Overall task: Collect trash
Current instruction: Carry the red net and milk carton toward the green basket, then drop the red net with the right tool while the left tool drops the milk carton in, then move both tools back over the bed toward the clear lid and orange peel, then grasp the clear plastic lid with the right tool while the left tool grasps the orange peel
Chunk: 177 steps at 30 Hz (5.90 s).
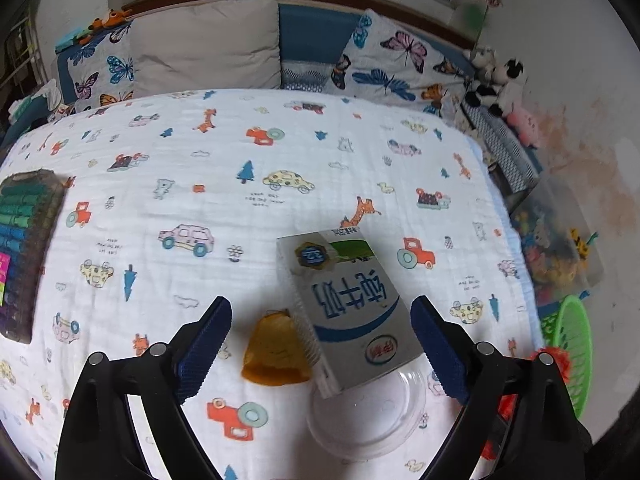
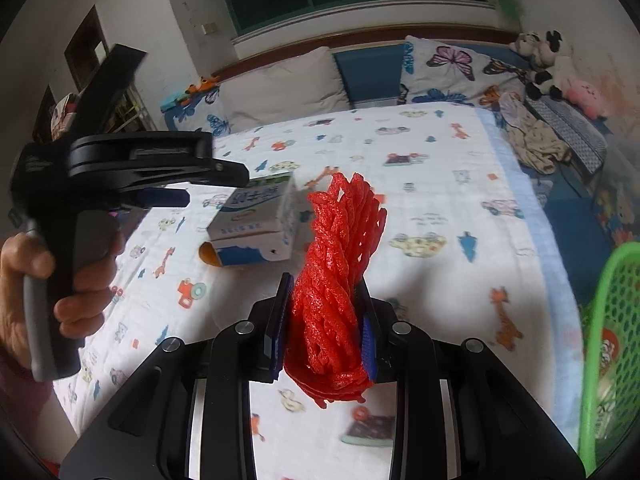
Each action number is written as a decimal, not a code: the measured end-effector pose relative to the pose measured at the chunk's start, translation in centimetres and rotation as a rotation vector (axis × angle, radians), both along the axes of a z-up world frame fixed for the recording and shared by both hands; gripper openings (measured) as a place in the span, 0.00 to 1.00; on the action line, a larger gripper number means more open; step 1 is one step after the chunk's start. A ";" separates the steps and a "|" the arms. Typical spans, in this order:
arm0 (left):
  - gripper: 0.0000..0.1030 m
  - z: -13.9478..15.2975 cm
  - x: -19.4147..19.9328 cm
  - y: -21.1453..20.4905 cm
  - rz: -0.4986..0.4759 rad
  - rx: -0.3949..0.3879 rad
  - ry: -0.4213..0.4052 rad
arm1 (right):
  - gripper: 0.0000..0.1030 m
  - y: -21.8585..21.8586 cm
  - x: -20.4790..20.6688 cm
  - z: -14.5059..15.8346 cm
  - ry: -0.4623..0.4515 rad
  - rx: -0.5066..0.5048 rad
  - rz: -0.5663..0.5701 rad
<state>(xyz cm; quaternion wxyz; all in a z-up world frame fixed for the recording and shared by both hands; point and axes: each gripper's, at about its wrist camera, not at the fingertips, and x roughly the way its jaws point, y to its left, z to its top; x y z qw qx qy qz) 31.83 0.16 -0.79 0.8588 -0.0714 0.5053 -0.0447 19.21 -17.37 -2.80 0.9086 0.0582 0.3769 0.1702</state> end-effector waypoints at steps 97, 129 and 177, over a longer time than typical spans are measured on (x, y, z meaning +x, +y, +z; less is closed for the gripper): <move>0.80 0.2 -10.6 -33.9 -0.610 -0.139 -0.018 | 0.69 -29.8 -15.5 0.6 -0.032 0.003 -0.596; 0.80 1.3 -8.5 -3.6 -0.204 0.089 -0.182 | 0.70 -14.4 -8.9 1.7 -0.023 -0.006 -0.276; 0.78 -4.2 -6.3 9.4 -0.214 0.076 -0.086 | 0.88 9.7 3.2 -5.5 0.094 -0.179 0.185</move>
